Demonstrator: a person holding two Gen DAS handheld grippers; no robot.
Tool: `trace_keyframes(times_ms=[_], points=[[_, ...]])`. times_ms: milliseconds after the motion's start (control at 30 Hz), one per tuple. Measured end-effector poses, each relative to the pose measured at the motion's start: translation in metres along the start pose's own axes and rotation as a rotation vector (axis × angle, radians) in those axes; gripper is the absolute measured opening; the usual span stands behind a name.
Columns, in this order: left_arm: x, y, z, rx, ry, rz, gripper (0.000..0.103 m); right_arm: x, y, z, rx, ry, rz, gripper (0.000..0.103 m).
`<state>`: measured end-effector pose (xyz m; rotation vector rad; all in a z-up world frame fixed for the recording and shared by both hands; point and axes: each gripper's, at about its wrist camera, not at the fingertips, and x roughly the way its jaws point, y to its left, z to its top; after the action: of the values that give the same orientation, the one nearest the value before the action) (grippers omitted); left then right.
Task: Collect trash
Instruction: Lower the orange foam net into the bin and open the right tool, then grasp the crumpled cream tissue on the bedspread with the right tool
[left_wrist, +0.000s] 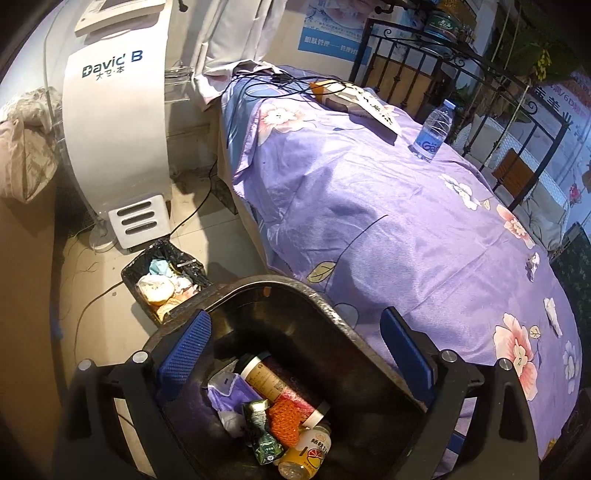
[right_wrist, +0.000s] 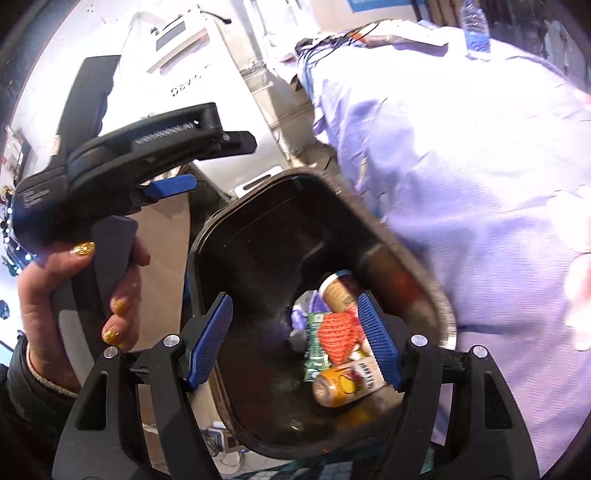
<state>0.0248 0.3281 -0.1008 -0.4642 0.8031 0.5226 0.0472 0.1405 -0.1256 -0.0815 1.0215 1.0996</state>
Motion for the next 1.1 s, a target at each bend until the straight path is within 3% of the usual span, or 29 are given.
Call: trace_keyframes(times_ms=[167,267,500,667,933,1100], points=[[0.009,-0.046,0.001,0.108,0.004,-0.057,0.092,-0.045,-0.021,-0.005,0.033,-0.069,-0.037,0.071],[0.014,-0.077,-0.002,0.18,0.017,-0.104,0.092,-0.076,-0.041,-0.009,0.079,-0.121,-0.081,0.08],[0.024,-0.16,-0.015,0.357,0.069,-0.259,0.095,-0.139,-0.099,-0.018,0.194,-0.164,-0.199,0.081],[0.03,-0.216,-0.029,0.497,0.099,-0.325,0.097,-0.179,-0.157,-0.016,0.28,-0.149,-0.287,0.081],[0.046,-0.298,-0.045,0.707,0.164,-0.411,0.097,-0.21,-0.285,-0.007,0.36,-0.13,-0.563,0.081],[0.053,-0.336,-0.045,0.798,0.137,-0.453,0.097,-0.207,-0.356,0.016,0.378,-0.097,-0.611,0.081]])
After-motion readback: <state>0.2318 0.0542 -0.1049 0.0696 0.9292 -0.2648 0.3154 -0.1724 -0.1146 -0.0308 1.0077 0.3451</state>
